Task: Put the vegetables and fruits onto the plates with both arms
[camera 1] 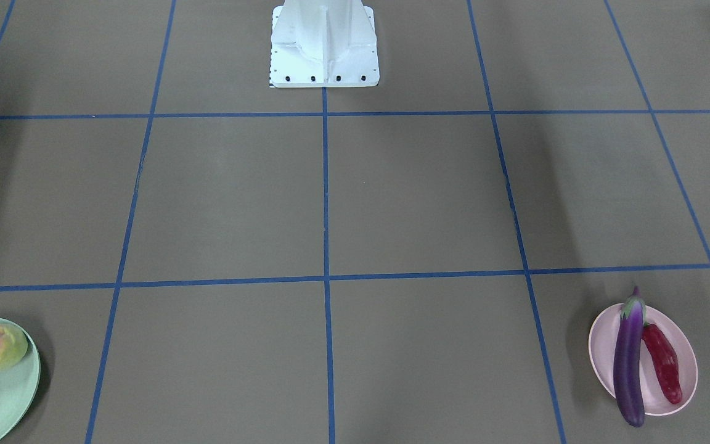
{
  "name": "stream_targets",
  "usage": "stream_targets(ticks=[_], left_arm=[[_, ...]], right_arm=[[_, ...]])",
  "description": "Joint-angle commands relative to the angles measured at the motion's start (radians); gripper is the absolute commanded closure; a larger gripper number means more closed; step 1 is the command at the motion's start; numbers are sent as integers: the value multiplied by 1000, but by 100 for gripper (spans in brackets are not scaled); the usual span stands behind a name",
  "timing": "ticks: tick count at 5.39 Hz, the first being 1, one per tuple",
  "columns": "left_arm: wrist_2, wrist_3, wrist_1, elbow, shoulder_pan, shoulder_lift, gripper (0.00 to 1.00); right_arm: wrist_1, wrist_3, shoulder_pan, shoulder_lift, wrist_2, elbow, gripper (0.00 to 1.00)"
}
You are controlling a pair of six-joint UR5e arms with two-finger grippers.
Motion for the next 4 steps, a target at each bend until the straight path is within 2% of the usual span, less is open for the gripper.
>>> stream_targets(ticks=[1, 4], left_arm=[[54, -70, 8, -18, -3, -29, 0], [6, -139, 7, -61, -14, -7, 0]], right_arm=[[-3, 1, -28, 5, -57, -1, 0], [0, 5, -28, 13, -41, 6, 0]])
